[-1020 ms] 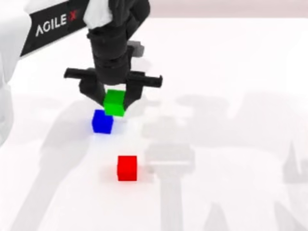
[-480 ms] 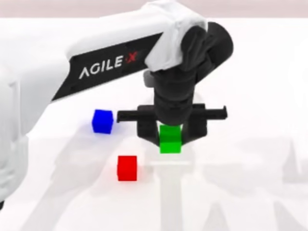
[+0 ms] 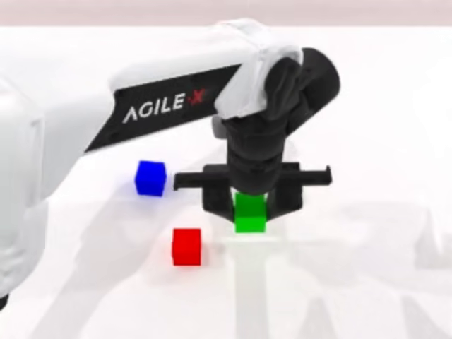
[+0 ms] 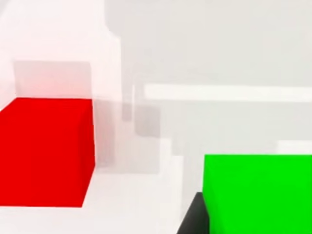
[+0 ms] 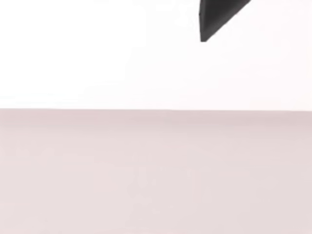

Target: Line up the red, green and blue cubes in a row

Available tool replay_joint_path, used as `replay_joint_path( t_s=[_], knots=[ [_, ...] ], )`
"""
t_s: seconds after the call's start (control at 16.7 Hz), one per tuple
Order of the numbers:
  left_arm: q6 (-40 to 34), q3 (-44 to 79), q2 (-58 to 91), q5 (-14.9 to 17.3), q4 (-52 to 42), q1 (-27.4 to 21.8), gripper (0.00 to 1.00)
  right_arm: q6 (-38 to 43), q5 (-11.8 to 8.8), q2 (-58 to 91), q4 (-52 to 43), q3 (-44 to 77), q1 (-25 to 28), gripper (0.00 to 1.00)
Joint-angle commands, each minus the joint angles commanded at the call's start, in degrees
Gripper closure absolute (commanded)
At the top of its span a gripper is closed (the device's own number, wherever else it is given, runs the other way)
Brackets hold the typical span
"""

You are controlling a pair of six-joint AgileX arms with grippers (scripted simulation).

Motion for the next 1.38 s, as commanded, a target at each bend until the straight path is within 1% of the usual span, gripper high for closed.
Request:
replay_joint_path(
  t_s=[0.24,0.54,1.32,1.38],
  knots=[
    [0.06,-6.18,1.91,0.02,8.60,0.01,1.00,0.00,0.00,0.00,0.00,0.00,0.00,0.00],
    [0.06,-7.37,2.44,0.02,9.91,-0.06,1.00,0.00,0.00,0.00,0.00,0.00,0.00,0.00],
    [0.06,-7.37,2.44,0.02,9.91,-0.06,0.02,0.00,0.00,0.00,0.00,0.00,0.00,0.00],
    [0.06,-7.37,2.44,0.02,9.91,-0.06,0.00,0.00,0.00,0.00,0.00,0.00,0.00,0.00]
  ],
)
